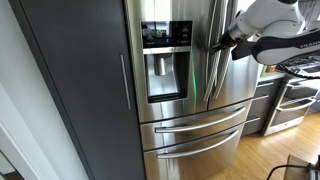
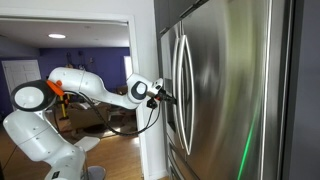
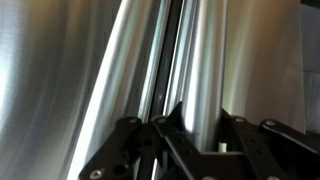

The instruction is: Open the top left fridge door

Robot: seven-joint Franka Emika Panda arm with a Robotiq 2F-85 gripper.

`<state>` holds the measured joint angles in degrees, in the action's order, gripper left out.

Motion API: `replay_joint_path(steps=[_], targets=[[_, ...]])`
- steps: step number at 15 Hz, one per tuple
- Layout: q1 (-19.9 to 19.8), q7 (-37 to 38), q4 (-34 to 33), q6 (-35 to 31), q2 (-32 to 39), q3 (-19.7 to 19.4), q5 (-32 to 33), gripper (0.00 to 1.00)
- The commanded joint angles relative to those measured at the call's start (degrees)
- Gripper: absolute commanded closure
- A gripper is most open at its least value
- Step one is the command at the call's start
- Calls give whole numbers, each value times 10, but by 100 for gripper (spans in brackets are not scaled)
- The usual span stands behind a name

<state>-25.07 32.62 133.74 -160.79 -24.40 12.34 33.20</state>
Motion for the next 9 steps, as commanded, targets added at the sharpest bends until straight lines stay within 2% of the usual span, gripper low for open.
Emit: replay_joint_path(steps=[1,2,4,5,7,9], targets=[[-9,8,-1,-31,23,9,17,91],[-9,7,-1,-36,25,9,18,47],[-9,4,0,-47,29,9,20,40],[-8,3,2,-51,31,10,20,78],[-6,-3,7,-60,31,9,20,79],[2,-15,10,-61,29,2,13,92]])
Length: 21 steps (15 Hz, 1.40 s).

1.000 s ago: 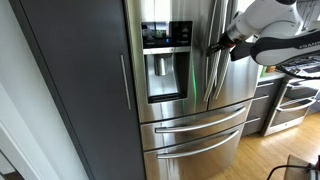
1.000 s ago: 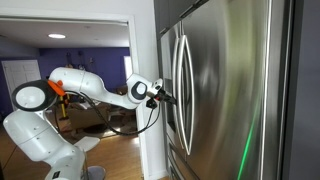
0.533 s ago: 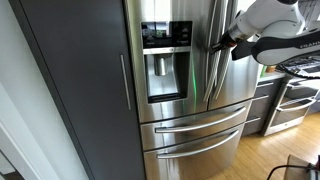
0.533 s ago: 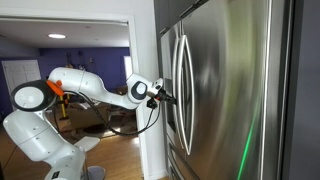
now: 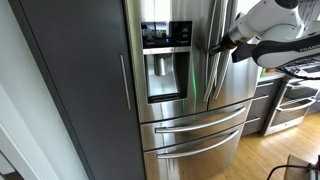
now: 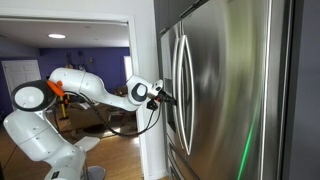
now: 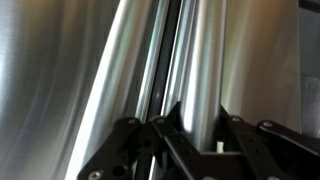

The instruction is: Open the top left fridge door

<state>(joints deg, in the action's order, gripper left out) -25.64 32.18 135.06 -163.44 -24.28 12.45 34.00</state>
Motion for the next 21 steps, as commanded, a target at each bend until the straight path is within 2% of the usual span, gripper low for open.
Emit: replay_joint_path(steps=[1,2,5,9,14,21], targets=[[13,-14,-2,-32,27,-2,-1,96],[27,-29,1,-32,28,-12,-14,93],[81,-76,9,-4,29,-43,-71,93],[141,-156,17,51,5,-75,-183,93],[160,-180,19,118,-19,-78,-233,93],[158,-154,15,162,-26,-64,-240,93]])
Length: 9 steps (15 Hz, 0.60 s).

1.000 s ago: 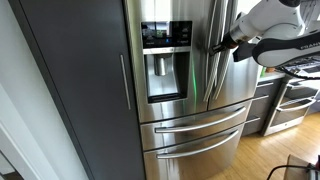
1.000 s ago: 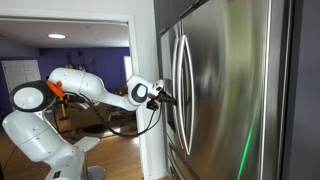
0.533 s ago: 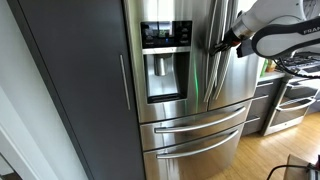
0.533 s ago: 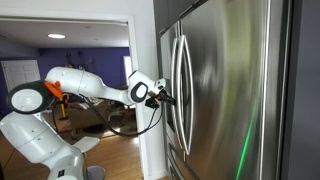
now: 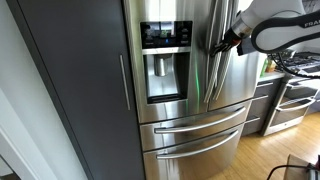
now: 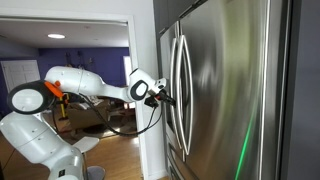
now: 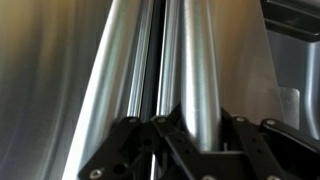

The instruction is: Open the top left fridge door

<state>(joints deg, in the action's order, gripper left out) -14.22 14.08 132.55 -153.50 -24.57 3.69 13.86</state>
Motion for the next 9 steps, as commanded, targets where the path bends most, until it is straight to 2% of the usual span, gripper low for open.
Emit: replay_joint_path(steps=[1,9], targets=[[44,34,40,61,-23,27,-39,93],[3,142,28,101,-24,73,-8,93]])
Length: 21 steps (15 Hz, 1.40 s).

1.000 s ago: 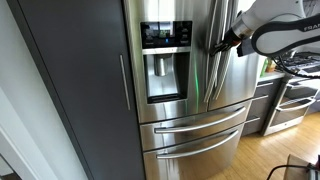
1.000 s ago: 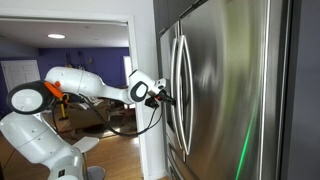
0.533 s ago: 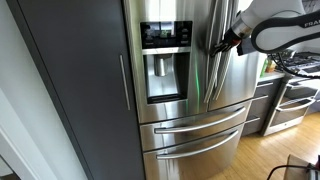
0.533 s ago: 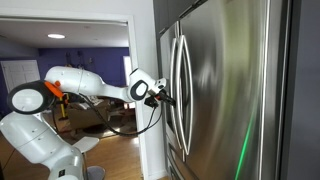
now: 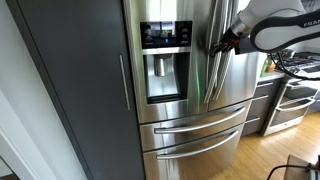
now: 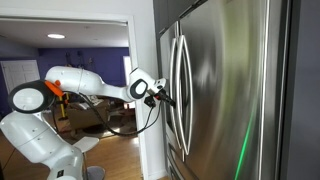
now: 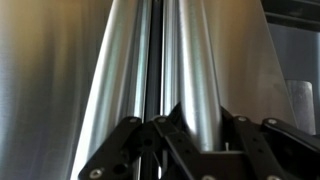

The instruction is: Open the top left fridge door

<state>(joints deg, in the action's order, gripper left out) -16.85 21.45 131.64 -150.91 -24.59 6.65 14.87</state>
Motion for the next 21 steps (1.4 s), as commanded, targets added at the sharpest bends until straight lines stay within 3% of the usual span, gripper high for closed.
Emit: replay_joint_path(steps=[1,7,13,14,15,17,21], targets=[[39,54,39,81,-29,38,-26,93],[56,20,59,93,-59,32,-28,93],[59,51,84,137,-101,74,-26,93],[62,61,86,144,-108,83,-29,89],[69,69,87,152,-115,89,-34,46],[81,77,88,172,-123,99,-44,43],[138,64,74,264,-91,94,-101,8]])
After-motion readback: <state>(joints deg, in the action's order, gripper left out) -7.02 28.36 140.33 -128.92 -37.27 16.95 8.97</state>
